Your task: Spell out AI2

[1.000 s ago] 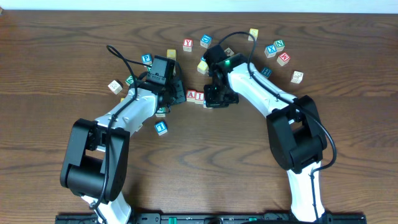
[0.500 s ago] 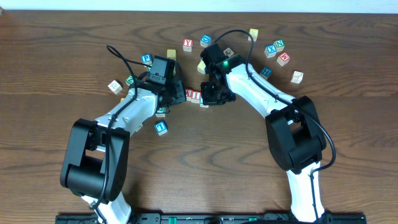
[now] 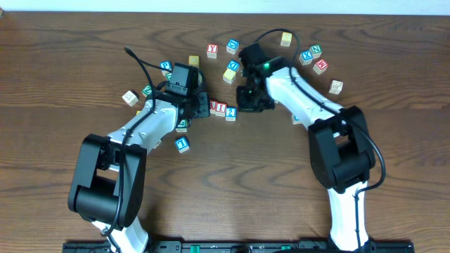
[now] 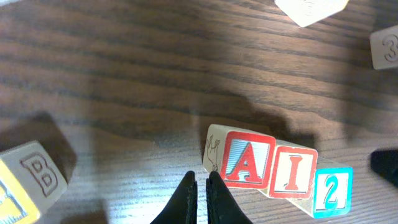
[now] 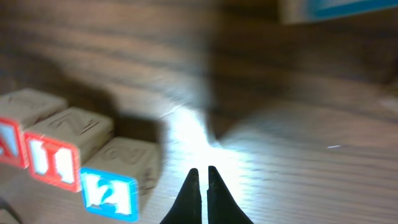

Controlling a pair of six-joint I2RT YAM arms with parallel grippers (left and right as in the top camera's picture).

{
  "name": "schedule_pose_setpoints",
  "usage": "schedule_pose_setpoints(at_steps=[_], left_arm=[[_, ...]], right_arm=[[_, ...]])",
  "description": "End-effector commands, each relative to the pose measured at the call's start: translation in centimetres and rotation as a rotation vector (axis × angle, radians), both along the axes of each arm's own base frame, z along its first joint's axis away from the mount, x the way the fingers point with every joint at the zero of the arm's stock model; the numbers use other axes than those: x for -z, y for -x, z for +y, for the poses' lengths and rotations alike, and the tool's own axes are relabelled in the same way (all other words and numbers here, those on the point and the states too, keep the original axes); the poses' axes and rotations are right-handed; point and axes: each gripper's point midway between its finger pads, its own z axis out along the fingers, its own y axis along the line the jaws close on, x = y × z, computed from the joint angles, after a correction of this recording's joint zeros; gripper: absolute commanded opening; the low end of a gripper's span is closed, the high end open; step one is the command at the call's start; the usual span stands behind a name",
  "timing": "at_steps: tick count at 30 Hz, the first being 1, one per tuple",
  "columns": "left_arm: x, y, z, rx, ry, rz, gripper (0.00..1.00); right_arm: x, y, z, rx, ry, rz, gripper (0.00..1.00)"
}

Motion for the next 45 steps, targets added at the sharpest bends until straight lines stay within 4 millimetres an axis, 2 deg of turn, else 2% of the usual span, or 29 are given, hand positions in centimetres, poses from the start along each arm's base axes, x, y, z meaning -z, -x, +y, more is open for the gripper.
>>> schedule_pose_setpoints(at_steps=[1, 8, 12, 19, 23, 28, 34, 41, 45], left_arm=[[0.7, -0.2, 0.3, 0.086, -0.051, -0.030, 0.07], [-0.2, -1.7, 0.0, 0.109, -0.055, -0.112, 0.07], [-0.4, -2.7, 0.6, 0.081, -0.092, -0.150, 0.07], [1.1, -3.5, 0.4, 0.082, -0.094, -0.160, 0.07], [2.2, -3.4, 0.5, 0.083, -0.099, -0.143, 0.07], [2.3, -3.3, 0.5, 0.083, -0.099, -0.137, 0.07], [2.9, -2.3, 0.4, 0.097, -0.091, -0.090, 0.07], [2.1, -1.4, -0.9, 0.133, -0.013, -0.062, 0.07], [2.0, -0.8, -0.9, 0.101, 0.008, -0.028, 0.07]], right_arm=[[-2.4, -1.5, -0.6, 0.000, -0.017, -0.067, 0.01], [-2.2, -1.5, -1.0, -0.005, 0.002, -0.070, 0.01], [-2.1, -1.2, -1.1, -0.005, 0.008, -0.058, 0.01], [-2.0, -1.2, -1.3, -0.005, 0.025, -0.062, 0.01], [-2.0, -1.1, -1.3, -0.005, 0.029, -0.061, 0.01], [-2.0, -1.2, -1.3, -0.005, 0.032, -0.062, 0.01], [-2.0, -1.1, -1.3, -0.005, 0.032, -0.062, 0.01], [-2.0, -1.1, -1.4, -0.005, 0.033, -0.061, 0.01], [-2.0, -1.1, -1.4, -0.004, 0.032, -0.061, 0.02]])
